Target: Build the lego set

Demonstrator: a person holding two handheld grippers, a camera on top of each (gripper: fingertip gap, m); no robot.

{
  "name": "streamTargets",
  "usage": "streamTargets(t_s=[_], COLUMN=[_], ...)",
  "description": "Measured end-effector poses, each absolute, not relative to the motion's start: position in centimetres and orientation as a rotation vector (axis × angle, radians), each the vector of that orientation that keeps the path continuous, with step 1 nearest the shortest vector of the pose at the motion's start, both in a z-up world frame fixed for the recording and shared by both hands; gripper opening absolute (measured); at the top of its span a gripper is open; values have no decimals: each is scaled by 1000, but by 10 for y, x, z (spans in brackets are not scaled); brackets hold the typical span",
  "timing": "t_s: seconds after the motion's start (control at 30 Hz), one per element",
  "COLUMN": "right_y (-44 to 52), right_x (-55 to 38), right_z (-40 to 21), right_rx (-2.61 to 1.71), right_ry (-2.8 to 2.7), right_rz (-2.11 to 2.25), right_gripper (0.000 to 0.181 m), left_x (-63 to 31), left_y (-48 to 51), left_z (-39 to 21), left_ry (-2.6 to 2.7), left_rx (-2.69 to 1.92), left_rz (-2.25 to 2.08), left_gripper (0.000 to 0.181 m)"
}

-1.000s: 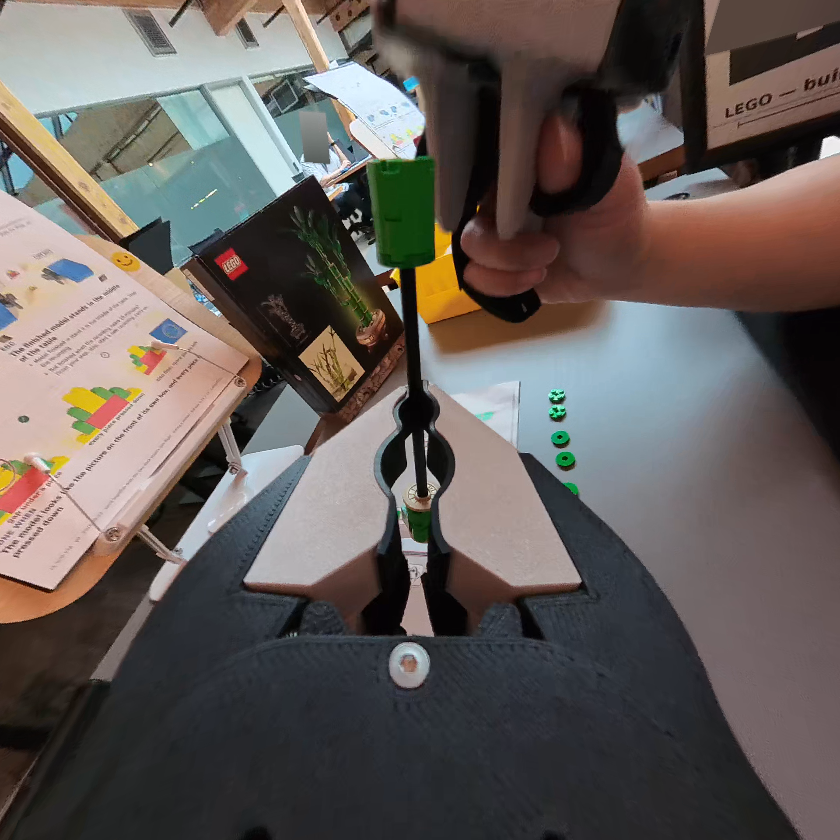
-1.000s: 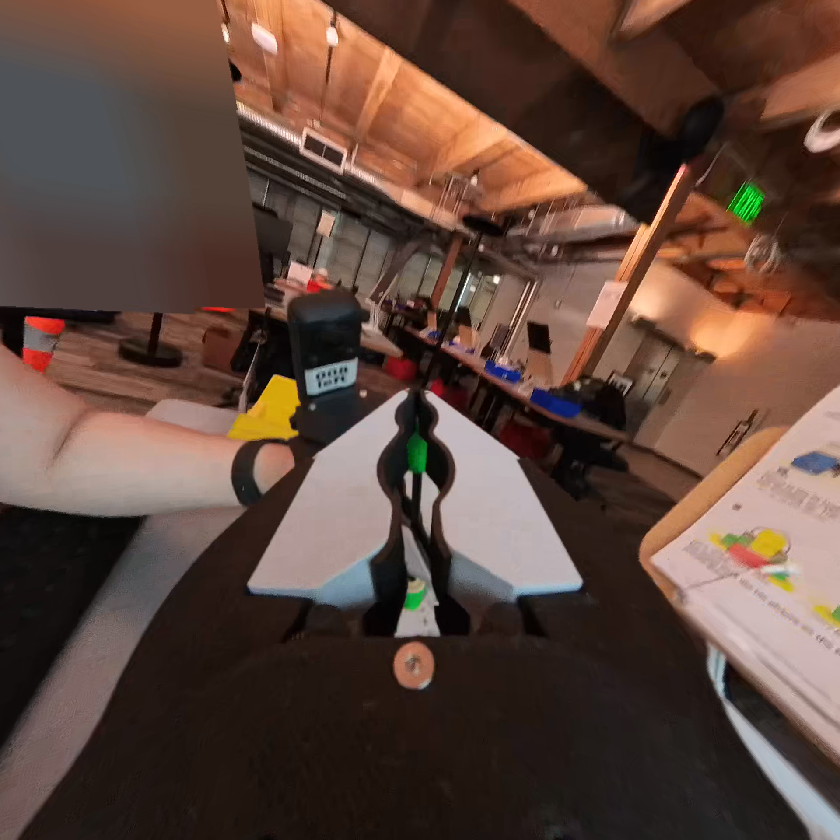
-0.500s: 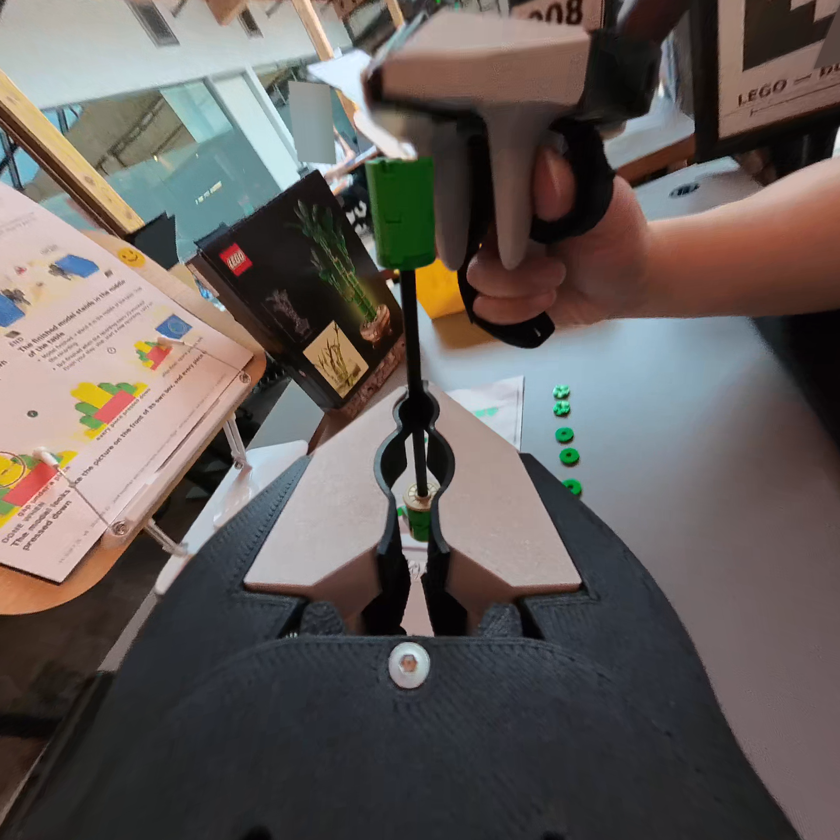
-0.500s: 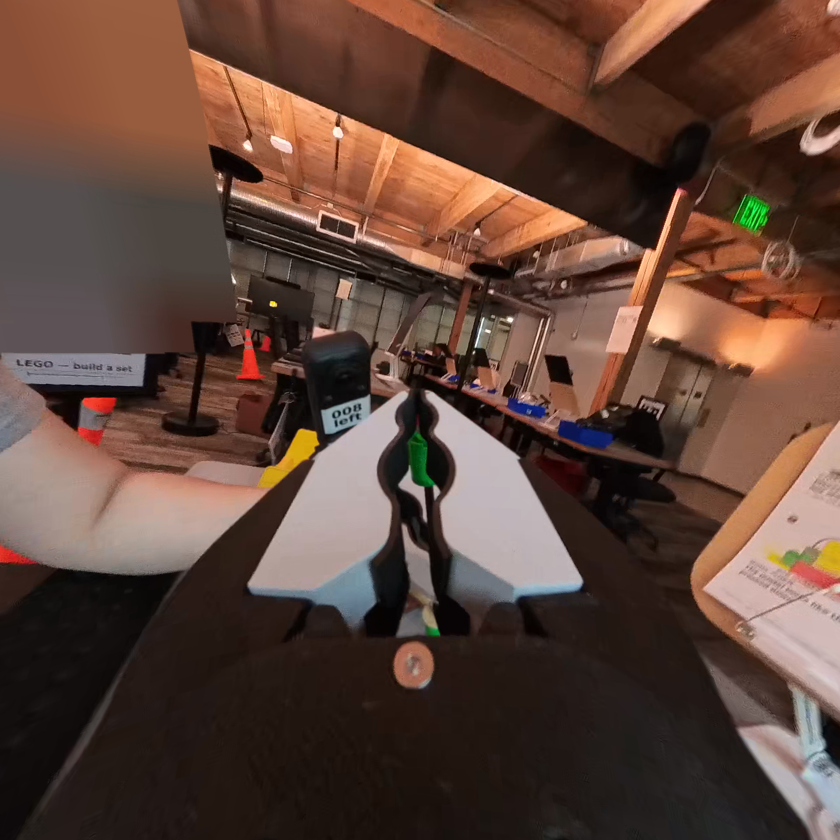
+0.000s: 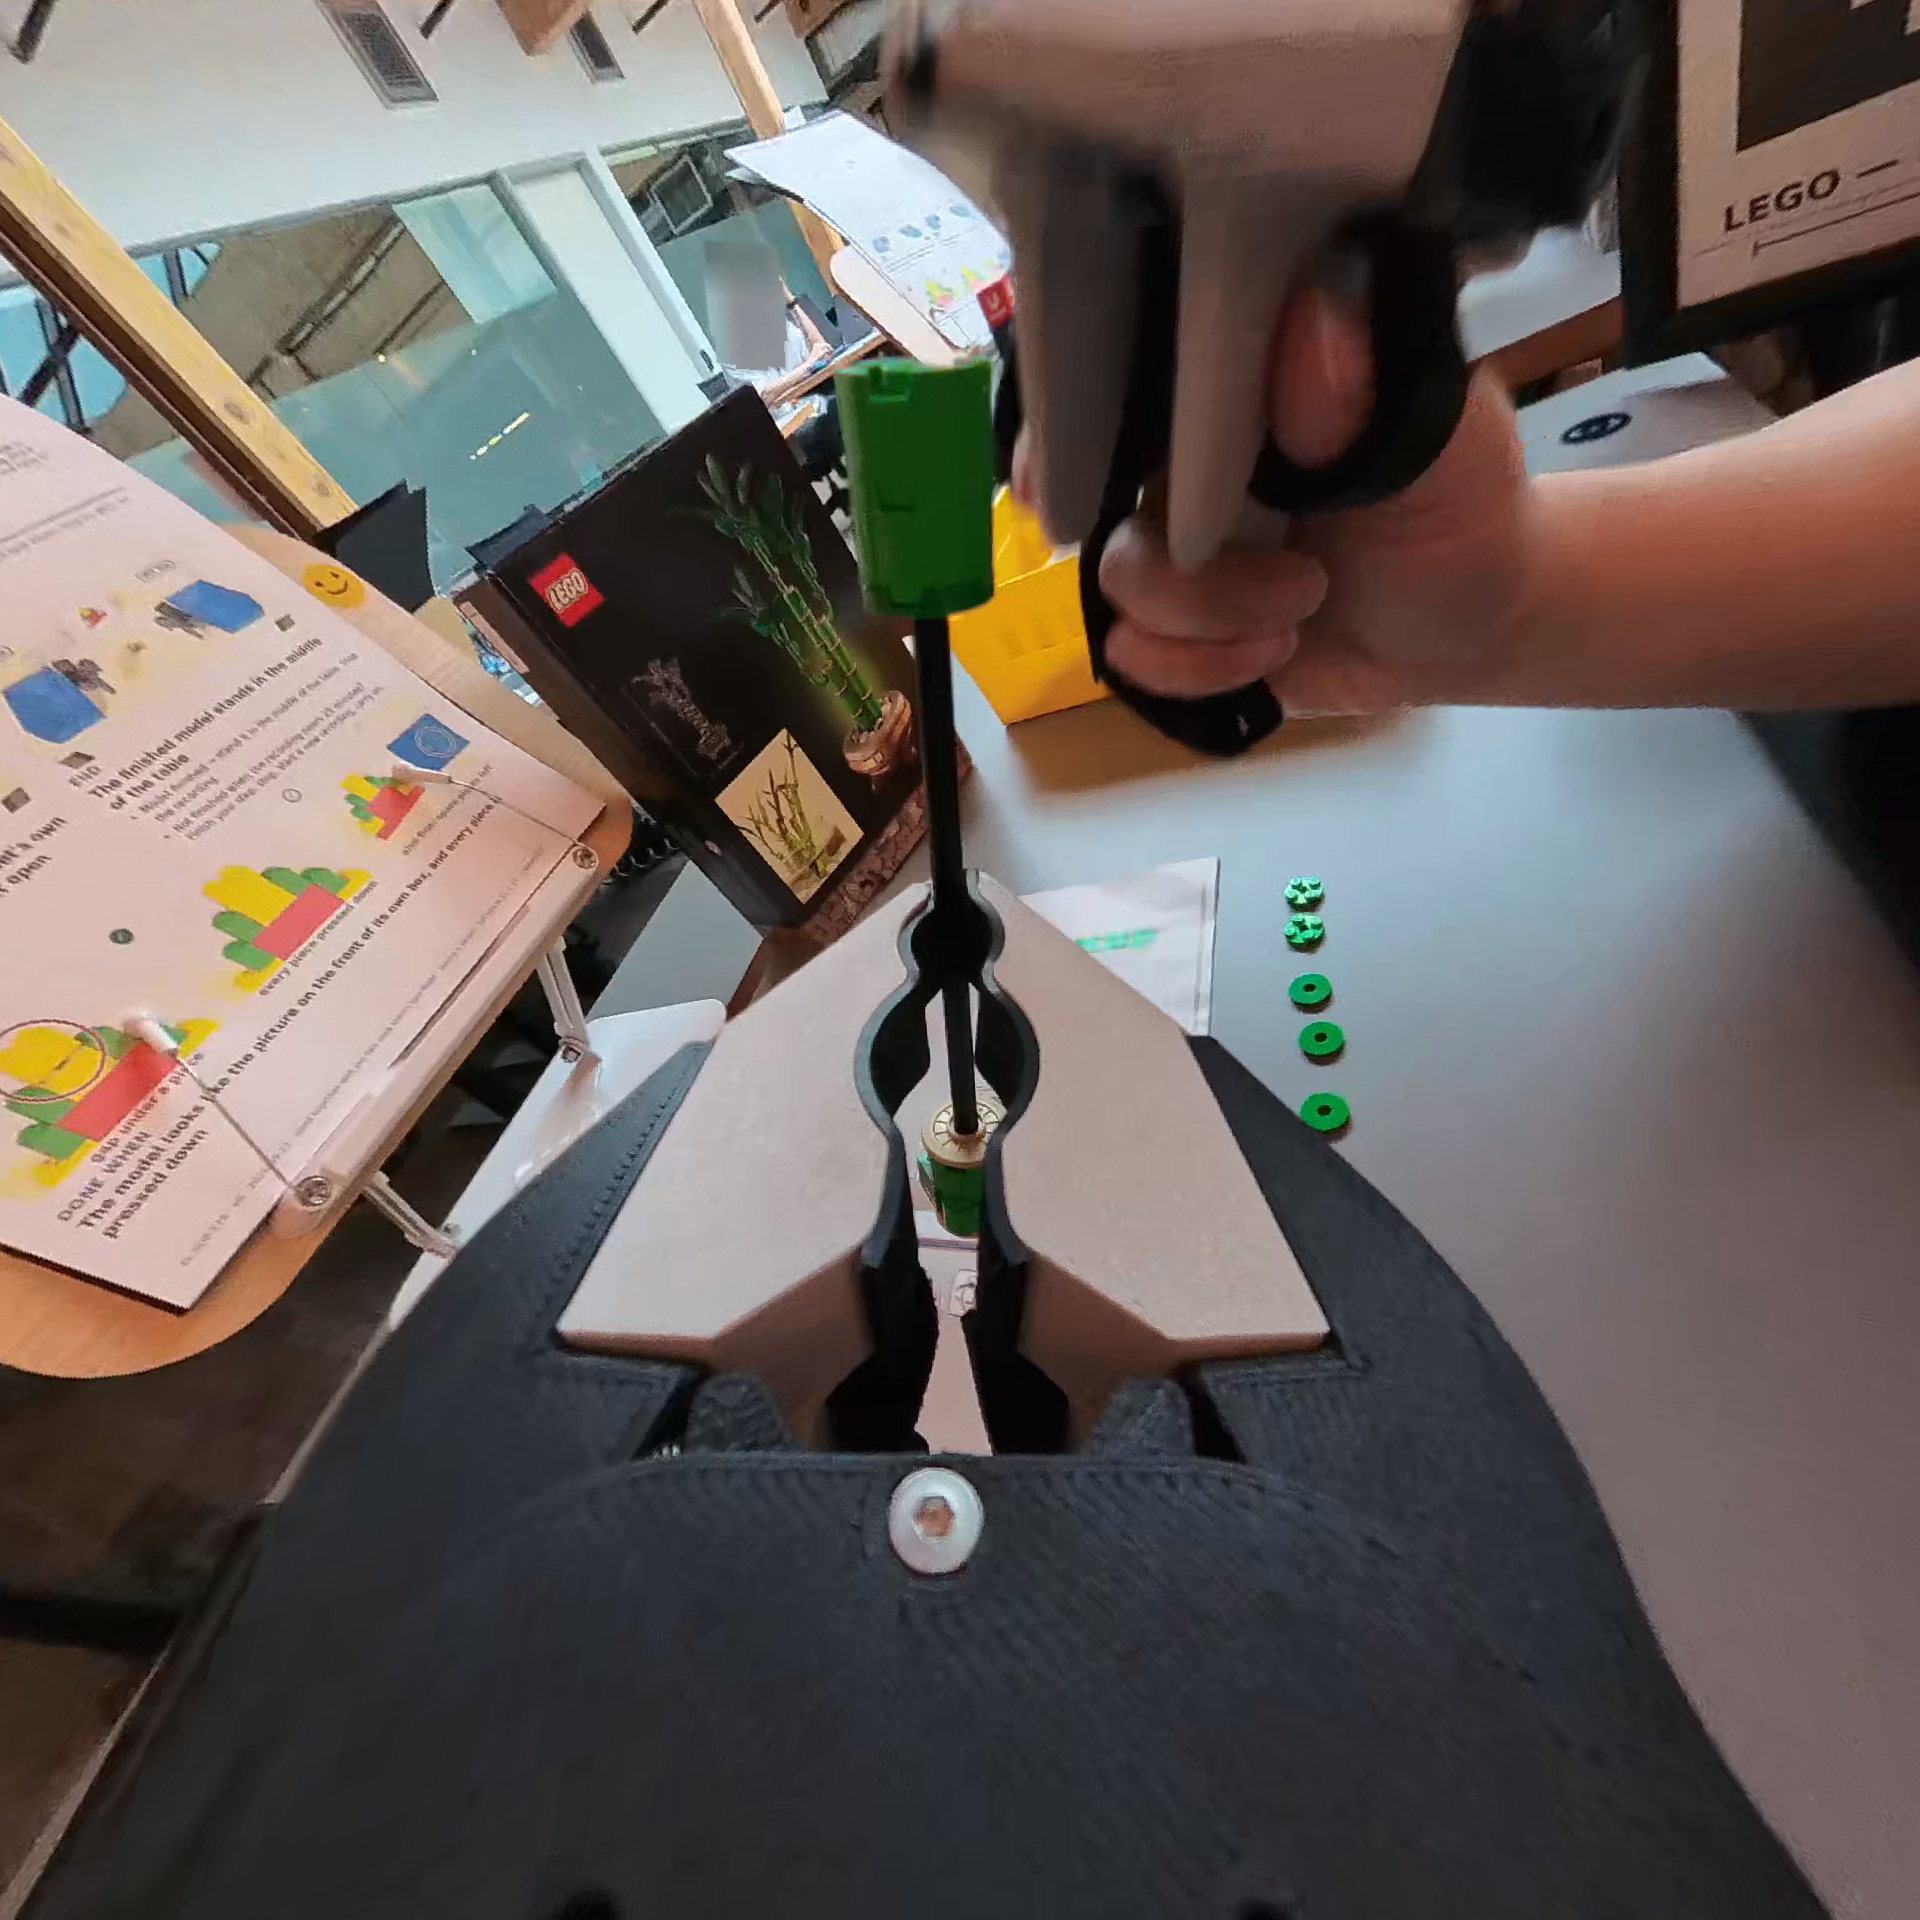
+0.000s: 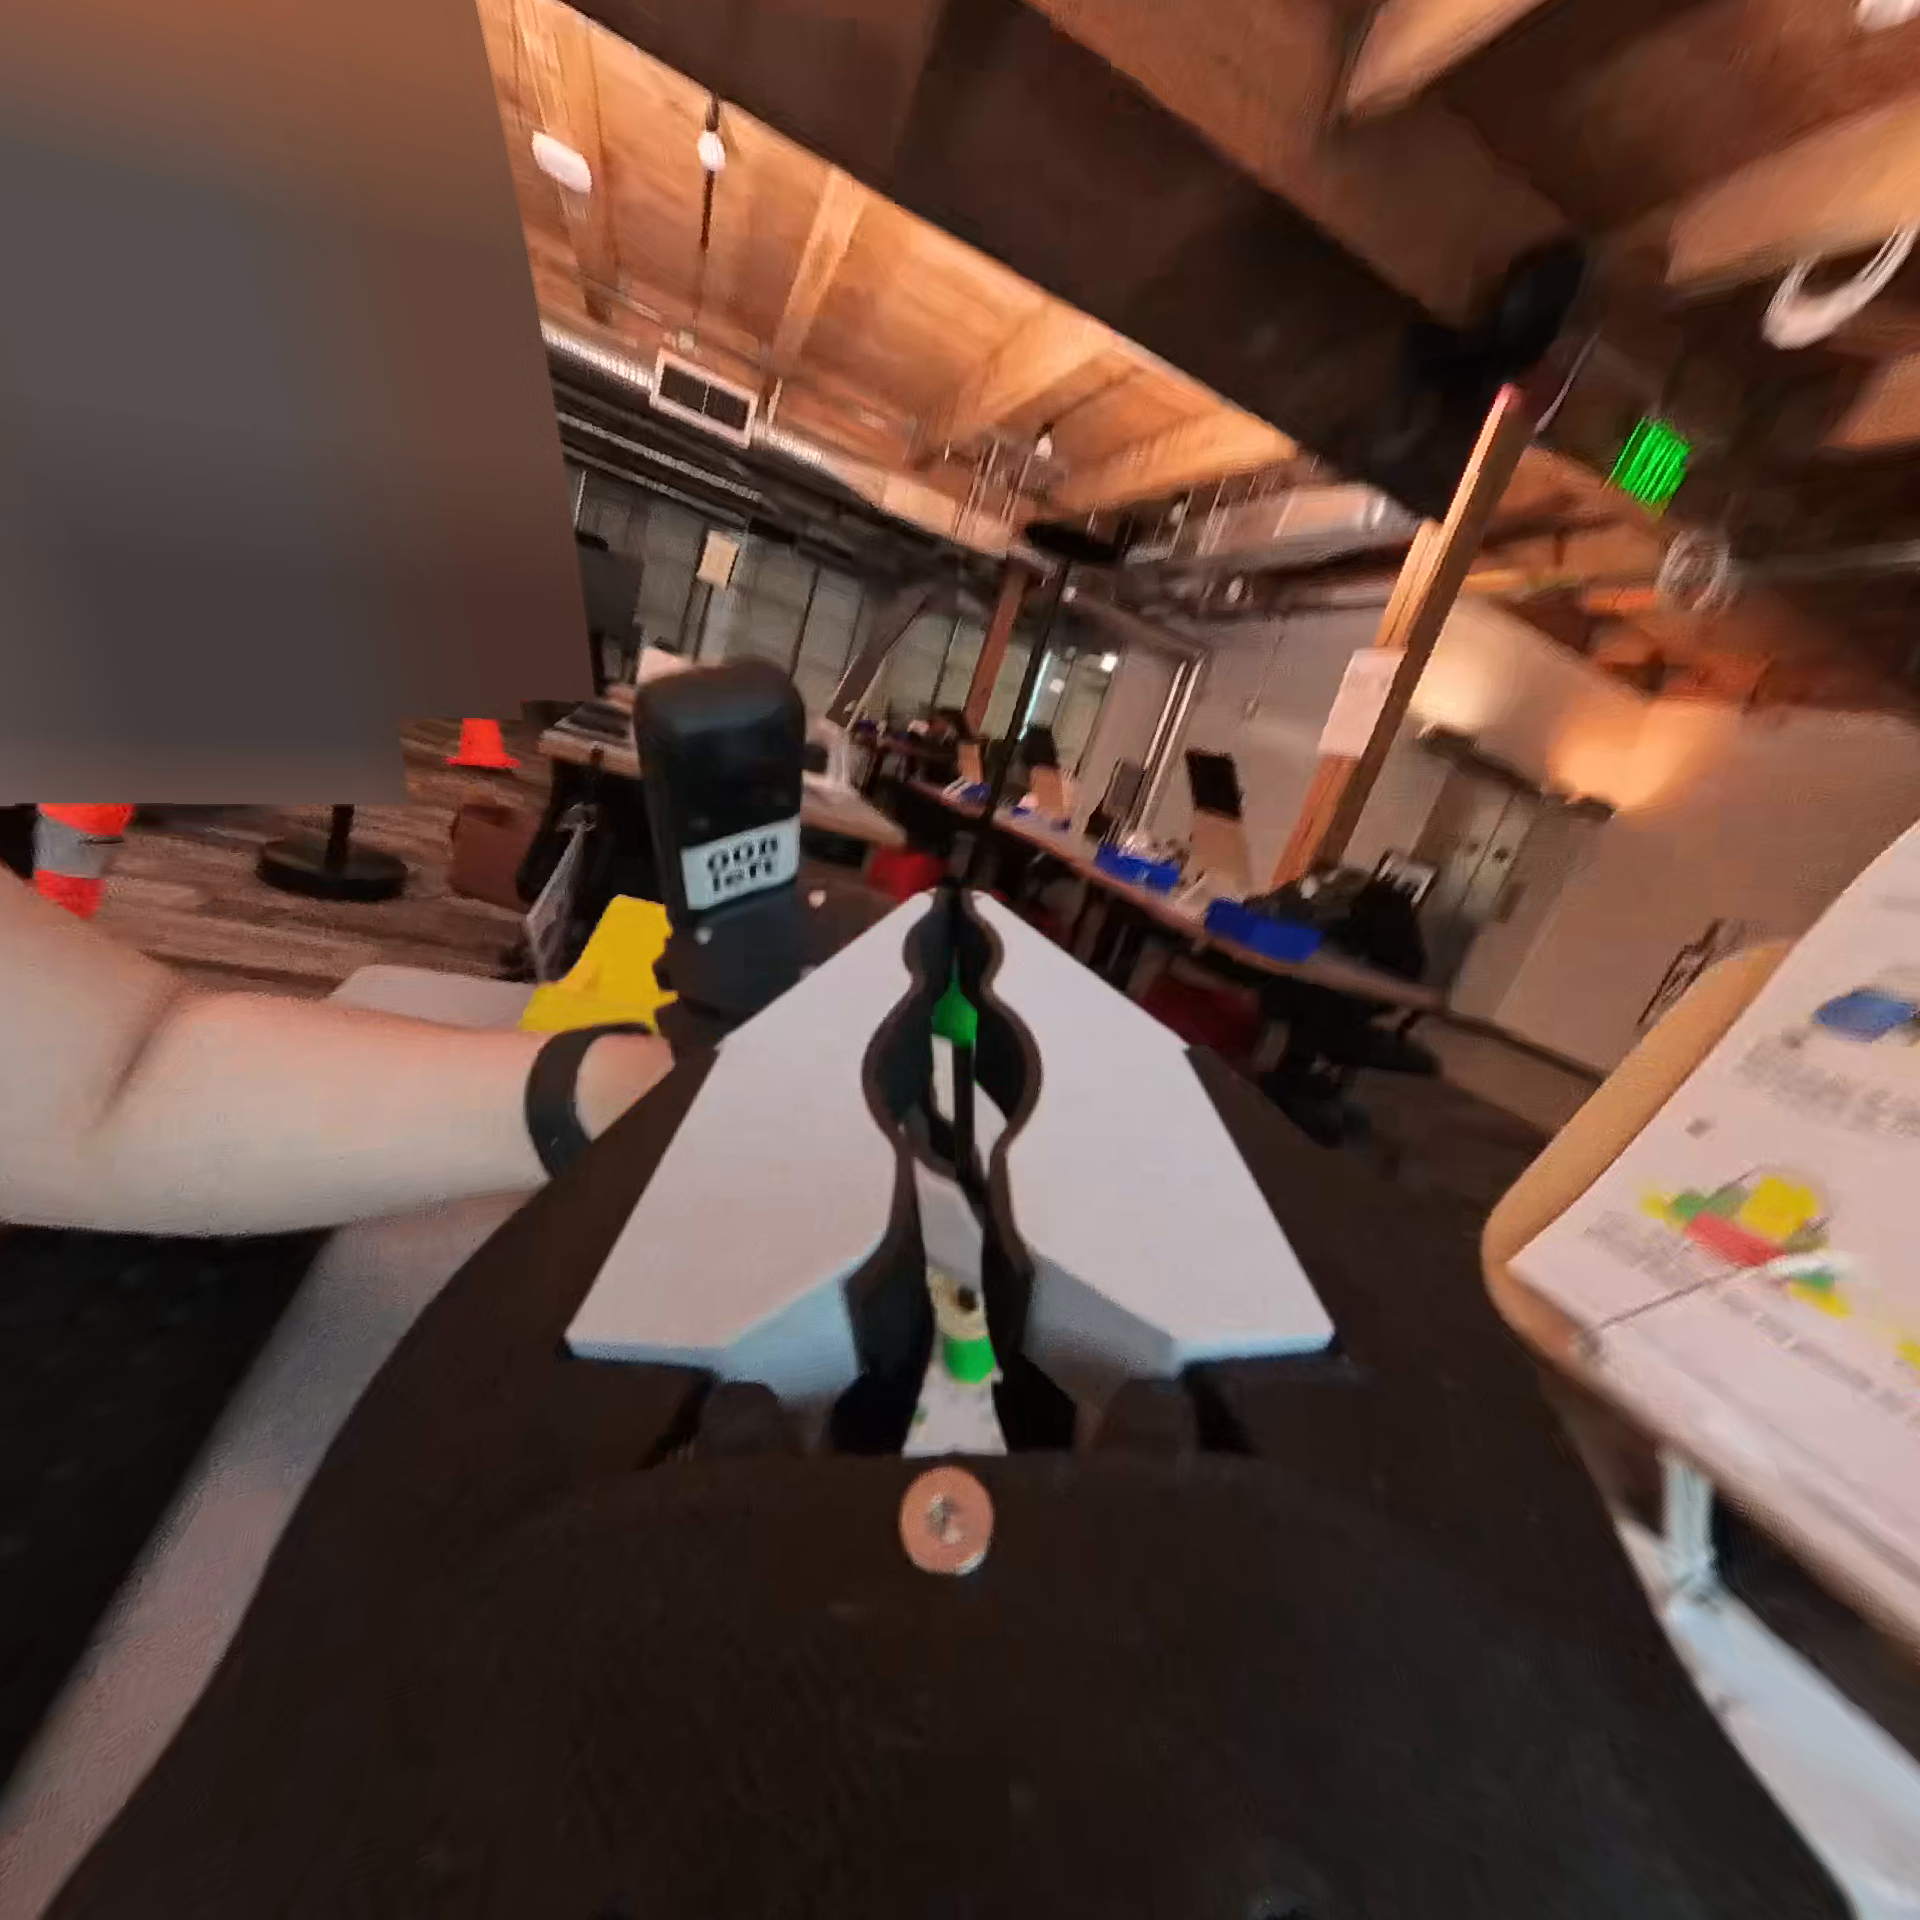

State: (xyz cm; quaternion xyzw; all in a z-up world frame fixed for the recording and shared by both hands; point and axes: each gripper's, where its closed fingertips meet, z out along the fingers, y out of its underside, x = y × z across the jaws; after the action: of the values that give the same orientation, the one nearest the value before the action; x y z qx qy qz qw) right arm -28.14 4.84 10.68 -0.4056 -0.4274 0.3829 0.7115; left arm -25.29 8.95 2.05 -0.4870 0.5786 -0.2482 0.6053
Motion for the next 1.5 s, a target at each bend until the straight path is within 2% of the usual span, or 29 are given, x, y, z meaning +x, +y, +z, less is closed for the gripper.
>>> streamTargets(t_s=[0.07, 0.13, 0.23, 0.37, 0.47, 0.57, 0.63, 0.77, 0.87, 0.97, 1.03, 1.13, 1.23, 1.33, 1.4, 1.5], right_y=[49, 35, 46, 34, 49, 42, 52, 39, 48, 39, 49, 37, 54, 37, 49, 39], right_x=[-278, -275, -284, -278, -280, -275, -280, -279, -281, -280, -281, -272, -279, -272, -280, -275], right_z=[112, 124, 105, 119, 109, 118, 107, 115, 108, 113, 104, 123, 107, 125, 106, 122], right_rx=[-897, -799, -906, -805, -913, -843, -928, -845, -910, -836, -905, -800, -923, -805, -899, -831], right_ry=[-885, -918, -937, -941, -903, -926, -911, -960, -928, -980, -943, -938, -913, -924, -948, -921], right_rz=[973, 854, 964, 837, 973, 843, 968, 858, 985, 850, 941, 817, 912, 799, 846, 855], right_gripper=[0, 0, 0, 0, 0, 0, 0, 0, 0, 0, 0, 0, 0, 0, 0, 0], left_x=[-254, -254, -255, -255, -255, -254, -256, -255, -256, -255, -257, -255, -256, -254, -256, -257], left_y=[92, 90, 92, 90, 94, 91, 94, 91, 94, 90, 95, 92, 95, 92, 93, 92], left_z=[17, 21, 21, 23, 18, 22, 19, 24, 20, 26, 20, 24, 19, 23, 23, 24], left_ry=[1345, 1330, 1334, 1327, 1344, 1332, 1345, 1331, 1340, 1324, 1341, 1321, 1341, 1328, 1331, 1322], left_rx=[-1142, -1131, -1135, -1127, -1139, -1128, -1140, -1121, -1131, -1117, -1141, -1126, -1143, -1124, -1129, -1118], left_rz=[-553, -587, -558, -572, -524, -552, -515, -545, -515, -554, -505, -556, -496, -534, -508, -527], left_gripper=[0, 0, 0, 0, 0, 0, 0, 0, 0, 0, 0, 0, 0, 0, 0, 0])
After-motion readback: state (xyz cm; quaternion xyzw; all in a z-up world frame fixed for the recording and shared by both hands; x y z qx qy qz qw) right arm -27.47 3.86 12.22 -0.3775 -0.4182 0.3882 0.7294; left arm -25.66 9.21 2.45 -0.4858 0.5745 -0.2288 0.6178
